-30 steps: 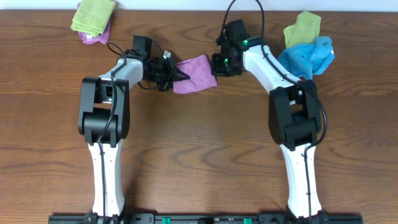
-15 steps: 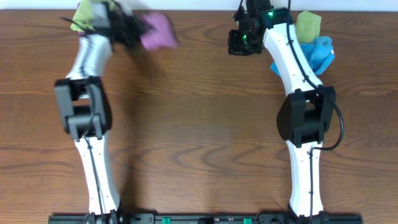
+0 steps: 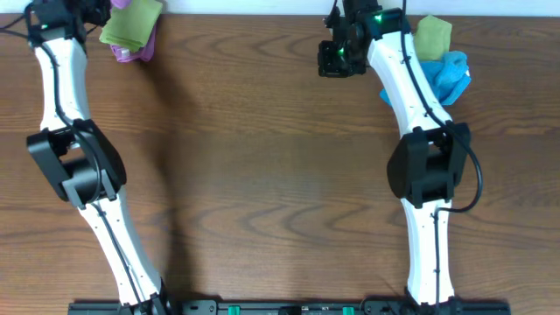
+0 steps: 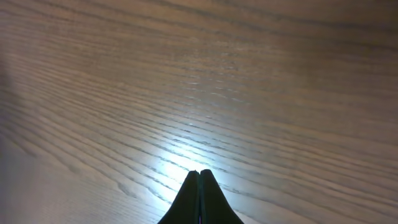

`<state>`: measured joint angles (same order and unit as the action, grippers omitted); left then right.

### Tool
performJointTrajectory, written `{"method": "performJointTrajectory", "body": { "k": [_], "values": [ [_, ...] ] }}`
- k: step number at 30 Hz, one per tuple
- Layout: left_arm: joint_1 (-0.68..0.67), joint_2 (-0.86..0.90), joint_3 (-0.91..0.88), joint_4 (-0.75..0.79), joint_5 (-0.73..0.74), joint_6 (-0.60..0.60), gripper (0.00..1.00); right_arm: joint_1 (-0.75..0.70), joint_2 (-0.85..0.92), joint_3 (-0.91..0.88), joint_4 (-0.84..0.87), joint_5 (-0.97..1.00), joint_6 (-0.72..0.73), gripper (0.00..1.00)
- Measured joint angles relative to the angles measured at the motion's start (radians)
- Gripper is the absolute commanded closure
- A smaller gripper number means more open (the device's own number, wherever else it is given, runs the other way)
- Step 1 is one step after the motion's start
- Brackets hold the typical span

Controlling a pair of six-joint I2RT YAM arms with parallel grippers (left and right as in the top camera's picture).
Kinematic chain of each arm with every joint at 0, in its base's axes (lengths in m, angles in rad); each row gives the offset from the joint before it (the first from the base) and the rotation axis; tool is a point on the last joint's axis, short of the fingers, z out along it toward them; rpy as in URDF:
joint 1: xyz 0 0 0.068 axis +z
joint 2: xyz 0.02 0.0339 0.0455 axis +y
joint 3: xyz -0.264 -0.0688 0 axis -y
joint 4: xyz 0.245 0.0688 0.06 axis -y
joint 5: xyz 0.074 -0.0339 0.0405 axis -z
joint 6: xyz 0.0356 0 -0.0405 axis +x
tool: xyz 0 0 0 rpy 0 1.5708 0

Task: Fold the cloth
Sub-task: 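Carry the folded cloth with the left gripper onto the far-left pile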

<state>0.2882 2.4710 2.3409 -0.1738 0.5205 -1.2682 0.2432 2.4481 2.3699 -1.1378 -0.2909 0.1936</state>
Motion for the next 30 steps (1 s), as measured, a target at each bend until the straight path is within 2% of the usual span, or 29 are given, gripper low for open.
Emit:
{"method": "performJointTrajectory", "body": {
  "k": [6,10,16,23,30],
  "values": [
    [-0.027,0.036,-0.005,0.27,-0.061,-0.212,0.94,0.025,0.0,0.0,-0.028,0.0,0.0,0.99],
    [-0.019,0.101,-0.005,0.365,-0.049,-0.301,0.94,0.04,0.0,0.0,-0.056,0.0,0.0,0.99],
    [-0.015,0.177,-0.006,0.331,-0.042,-0.333,0.94,0.047,0.0,0.0,-0.095,0.0,0.0,0.99],
    [-0.013,0.179,-0.008,0.208,-0.055,-0.327,0.94,0.047,0.0,0.0,-0.108,0.0,0.001,0.99],
    [-0.012,0.179,-0.008,0.18,-0.084,-0.296,0.94,0.047,0.0,0.0,-0.115,0.0,0.005,0.99]
  ]
}}
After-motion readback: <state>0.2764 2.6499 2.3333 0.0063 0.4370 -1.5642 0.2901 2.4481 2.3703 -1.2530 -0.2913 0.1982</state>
